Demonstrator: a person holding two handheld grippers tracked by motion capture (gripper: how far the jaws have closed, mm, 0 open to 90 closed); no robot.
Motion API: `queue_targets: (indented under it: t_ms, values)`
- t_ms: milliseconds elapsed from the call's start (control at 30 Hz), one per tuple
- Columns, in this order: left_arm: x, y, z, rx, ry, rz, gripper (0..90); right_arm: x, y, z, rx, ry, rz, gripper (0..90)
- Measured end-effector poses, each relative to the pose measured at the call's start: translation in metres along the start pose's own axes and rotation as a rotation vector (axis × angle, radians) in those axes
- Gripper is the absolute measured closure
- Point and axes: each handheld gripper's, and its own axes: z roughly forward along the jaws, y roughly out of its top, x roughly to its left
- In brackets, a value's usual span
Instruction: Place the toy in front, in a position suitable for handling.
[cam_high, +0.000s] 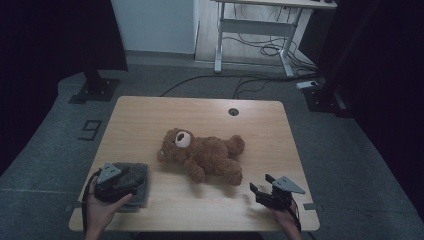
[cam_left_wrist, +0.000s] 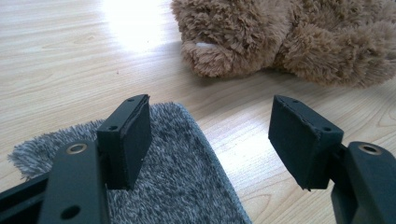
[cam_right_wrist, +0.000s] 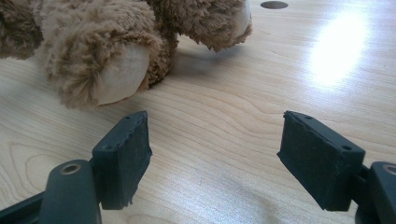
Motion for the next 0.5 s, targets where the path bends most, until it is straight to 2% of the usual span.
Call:
queue_targets:
  t_ms: [233,500]
  values:
    - [0.0004,-0.0002,0.0004,-0.007,0.004,-0.014,29.6,0.0000,-0.0006,-0.0010,-0.001,-0.004,0.000,24.4]
    - [-0.0054,0.0033,-0.0008,-0.011,-0.006,0.005,29.6,0.0013,0.0005,0.0013,0.007,-0.006,-0.016,24.2]
